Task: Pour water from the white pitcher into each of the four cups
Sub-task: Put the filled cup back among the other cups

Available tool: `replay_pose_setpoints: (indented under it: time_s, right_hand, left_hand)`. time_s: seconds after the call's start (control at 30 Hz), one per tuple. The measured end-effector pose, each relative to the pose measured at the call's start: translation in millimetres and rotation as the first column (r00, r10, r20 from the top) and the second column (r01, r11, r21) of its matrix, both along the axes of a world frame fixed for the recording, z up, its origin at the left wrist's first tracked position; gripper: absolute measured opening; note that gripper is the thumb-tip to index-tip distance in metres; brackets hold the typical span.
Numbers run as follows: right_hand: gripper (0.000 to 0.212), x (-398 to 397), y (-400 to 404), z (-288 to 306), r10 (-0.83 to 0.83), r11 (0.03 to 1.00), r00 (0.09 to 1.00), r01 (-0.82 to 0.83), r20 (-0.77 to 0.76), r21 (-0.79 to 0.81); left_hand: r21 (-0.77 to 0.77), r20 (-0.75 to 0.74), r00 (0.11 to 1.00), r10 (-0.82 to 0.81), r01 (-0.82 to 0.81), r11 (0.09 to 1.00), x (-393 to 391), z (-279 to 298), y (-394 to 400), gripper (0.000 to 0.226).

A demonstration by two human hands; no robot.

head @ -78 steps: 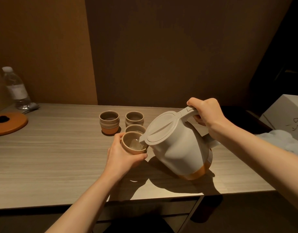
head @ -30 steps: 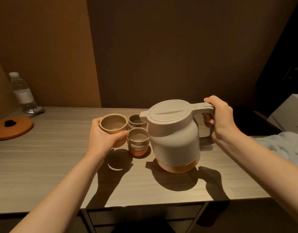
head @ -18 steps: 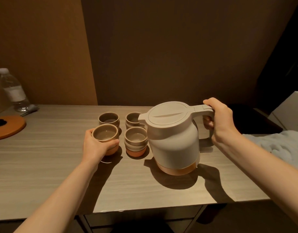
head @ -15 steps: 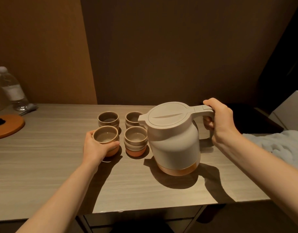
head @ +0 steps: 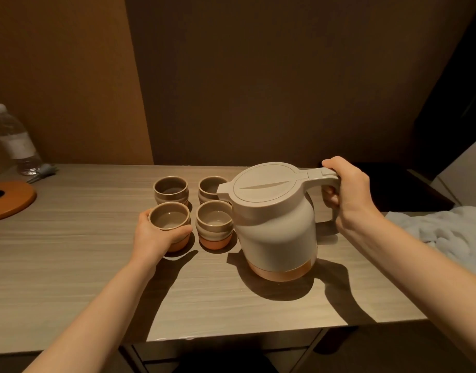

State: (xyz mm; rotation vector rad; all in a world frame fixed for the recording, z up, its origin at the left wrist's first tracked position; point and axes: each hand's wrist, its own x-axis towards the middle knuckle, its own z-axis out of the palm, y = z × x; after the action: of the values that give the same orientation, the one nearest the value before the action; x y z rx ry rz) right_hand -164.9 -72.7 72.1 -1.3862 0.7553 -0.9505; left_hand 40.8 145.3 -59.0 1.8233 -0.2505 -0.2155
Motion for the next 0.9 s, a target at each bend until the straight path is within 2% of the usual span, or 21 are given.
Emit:
replay_pose_setpoints:
  time_s: [0.1, 0.2, 0.3, 0.4, 0.47, 0.63, 0.9]
  right_hand:
    - [0.037, 0, -1, 0, -0.003, 1.0, 1.0, 0.003, 0.011, 0.009]
    - [0.036, 0, -3, 0, -0.011, 1.0, 1.0, 0.011, 0.005, 0.004]
    - [0.033, 1, -6, 0, -0.017, 1.0, 1.0, 0.017, 0.012, 0.013]
    - [0.029, 0, -10, 2, -0.028, 1.0, 1.0, 0.027, 0.003, 0.014]
    - [0.028, 0, -14, 3, -0.034, 0.999, 0.999, 0.034, 0.002, 0.017]
    - [0.03, 0, -24, 3, -0.044, 0.999, 0.999, 0.044, 0.012, 0.024]
    - [0.035, 1, -41, 1, -0.052, 0.998, 0.998, 0.051, 0.028, 0.023]
  left_hand:
    - [-0.006, 0.013, 1.0, 0.022, -0.021, 1.0, 1, 10, 2, 0.112]
    - [-0.009, 0.075, 0.995, 0.068, -0.067, 0.998, 3, 22, 2, 0.113]
    - [-0.019, 0.176, 0.979, 0.104, -0.102, 0.995, 2, 36, -6, 0.102]
    - [-0.018, 0.255, 0.964, 0.075, -0.073, 0.997, 1, 52, -24, 0.086]
    - [0.008, 0.247, 0.968, 0.03, -0.033, 0.999, 1, 59, -39, 0.081]
    - [0.147, 0.146, 0.983, -0.108, 0.086, 0.985, 6, 64, -78, 0.087]
    - [0.432, 0.06, 0.97, -0.235, 0.187, 0.882, 26, 56, -121, 0.099]
